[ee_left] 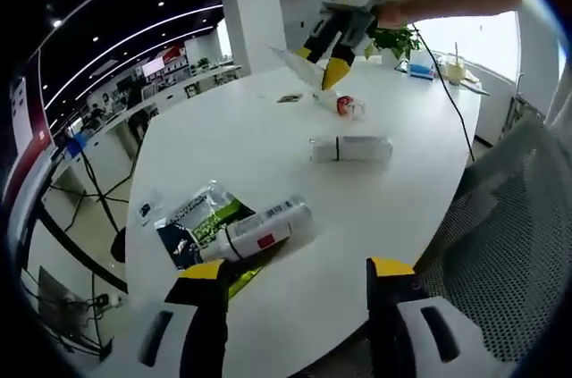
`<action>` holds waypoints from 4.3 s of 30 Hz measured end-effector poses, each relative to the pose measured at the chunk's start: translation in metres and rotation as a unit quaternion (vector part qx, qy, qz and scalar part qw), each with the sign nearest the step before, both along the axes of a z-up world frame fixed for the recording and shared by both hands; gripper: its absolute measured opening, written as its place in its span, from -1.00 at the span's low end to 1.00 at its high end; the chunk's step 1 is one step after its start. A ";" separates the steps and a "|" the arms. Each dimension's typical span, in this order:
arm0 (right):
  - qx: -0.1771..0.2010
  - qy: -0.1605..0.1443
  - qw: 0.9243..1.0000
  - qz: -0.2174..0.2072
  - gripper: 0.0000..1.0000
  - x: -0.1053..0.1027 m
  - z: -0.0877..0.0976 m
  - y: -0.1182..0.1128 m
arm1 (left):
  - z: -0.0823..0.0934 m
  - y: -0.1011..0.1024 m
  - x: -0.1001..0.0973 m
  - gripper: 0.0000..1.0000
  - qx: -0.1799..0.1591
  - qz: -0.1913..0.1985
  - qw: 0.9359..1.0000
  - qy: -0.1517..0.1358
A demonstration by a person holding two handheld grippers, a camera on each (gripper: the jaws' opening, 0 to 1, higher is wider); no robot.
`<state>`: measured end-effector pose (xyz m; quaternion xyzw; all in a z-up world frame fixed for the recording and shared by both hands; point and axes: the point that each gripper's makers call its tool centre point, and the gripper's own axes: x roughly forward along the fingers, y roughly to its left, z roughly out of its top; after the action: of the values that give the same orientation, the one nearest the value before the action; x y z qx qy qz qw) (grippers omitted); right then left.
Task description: Arrange the skincare products in the storage area until every visible bottle or jar stands upright without overlapping.
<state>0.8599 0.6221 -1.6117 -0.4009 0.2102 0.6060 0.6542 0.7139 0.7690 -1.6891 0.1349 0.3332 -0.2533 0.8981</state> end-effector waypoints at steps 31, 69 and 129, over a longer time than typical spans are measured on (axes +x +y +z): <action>0.228 0.076 0.951 -0.194 -0.46 -0.106 0.052 -0.025 | 0.022 -0.038 -0.016 0.36 0.053 -0.099 0.994 -0.003; 0.334 0.148 0.897 -0.249 -0.42 -0.170 0.059 -0.017 | 0.215 -0.088 0.061 0.99 -0.656 0.135 0.742 -0.003; 0.401 0.580 0.688 -0.173 -0.39 -0.228 0.091 0.016 | 0.192 -0.186 -0.050 -0.05 -0.630 -0.123 0.748 0.168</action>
<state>0.6315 0.6377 -1.5212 0.3743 0.3502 0.6203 0.5937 0.6637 0.5827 -1.4968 -0.4664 0.2242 -0.5330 0.6694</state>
